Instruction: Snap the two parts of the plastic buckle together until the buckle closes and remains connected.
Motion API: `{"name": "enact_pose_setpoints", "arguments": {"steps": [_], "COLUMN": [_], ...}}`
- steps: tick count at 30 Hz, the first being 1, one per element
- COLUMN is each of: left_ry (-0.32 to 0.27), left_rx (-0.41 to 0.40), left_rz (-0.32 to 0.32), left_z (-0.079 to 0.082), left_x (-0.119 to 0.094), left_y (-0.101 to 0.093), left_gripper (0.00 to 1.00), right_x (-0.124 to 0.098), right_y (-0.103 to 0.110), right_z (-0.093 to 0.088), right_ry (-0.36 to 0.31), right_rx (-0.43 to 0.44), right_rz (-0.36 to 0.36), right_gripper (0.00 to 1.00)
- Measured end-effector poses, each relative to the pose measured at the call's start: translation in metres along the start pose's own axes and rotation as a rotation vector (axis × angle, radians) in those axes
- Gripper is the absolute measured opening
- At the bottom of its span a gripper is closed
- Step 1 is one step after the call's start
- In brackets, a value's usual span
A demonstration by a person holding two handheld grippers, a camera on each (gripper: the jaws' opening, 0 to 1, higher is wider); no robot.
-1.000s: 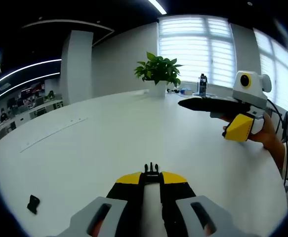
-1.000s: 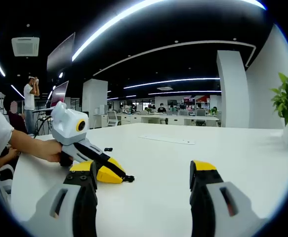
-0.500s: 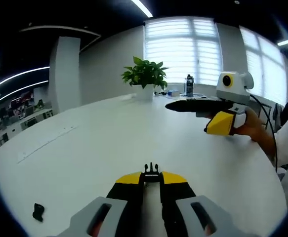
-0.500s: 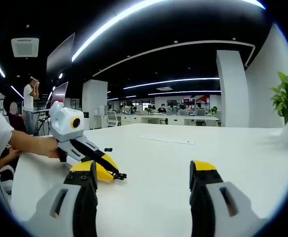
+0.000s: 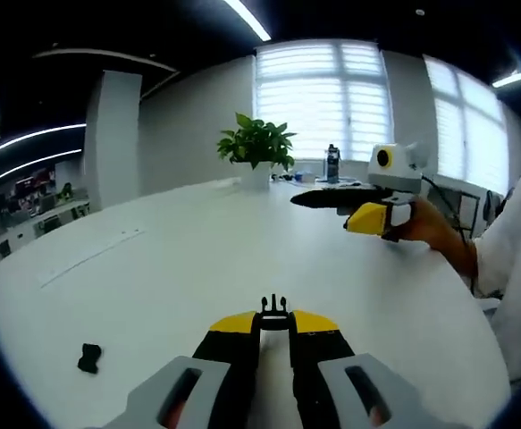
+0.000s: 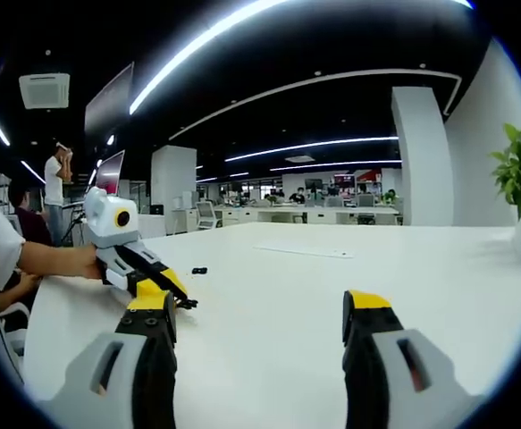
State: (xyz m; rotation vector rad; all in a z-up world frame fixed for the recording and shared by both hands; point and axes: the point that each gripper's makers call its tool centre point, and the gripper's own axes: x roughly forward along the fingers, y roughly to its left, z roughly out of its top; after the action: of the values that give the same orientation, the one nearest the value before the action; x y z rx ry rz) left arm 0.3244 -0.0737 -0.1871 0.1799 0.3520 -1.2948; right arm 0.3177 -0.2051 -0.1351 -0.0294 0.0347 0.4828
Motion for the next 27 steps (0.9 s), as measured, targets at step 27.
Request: {"name": "enact_pose_setpoints", "arguments": {"steps": [27], "left_ry": [0.068], "left_rx": [0.059], "left_rz": [-0.127], "left_z": [-0.029], "left_x": [-0.039], "left_y": [-0.008], "left_gripper": [0.12], "right_x": [0.000], "right_y": [0.004], "right_z": [-0.004], "right_ry": [0.011], "right_rx": [0.007], "right_rz": [0.016], "right_gripper": [0.75]}}
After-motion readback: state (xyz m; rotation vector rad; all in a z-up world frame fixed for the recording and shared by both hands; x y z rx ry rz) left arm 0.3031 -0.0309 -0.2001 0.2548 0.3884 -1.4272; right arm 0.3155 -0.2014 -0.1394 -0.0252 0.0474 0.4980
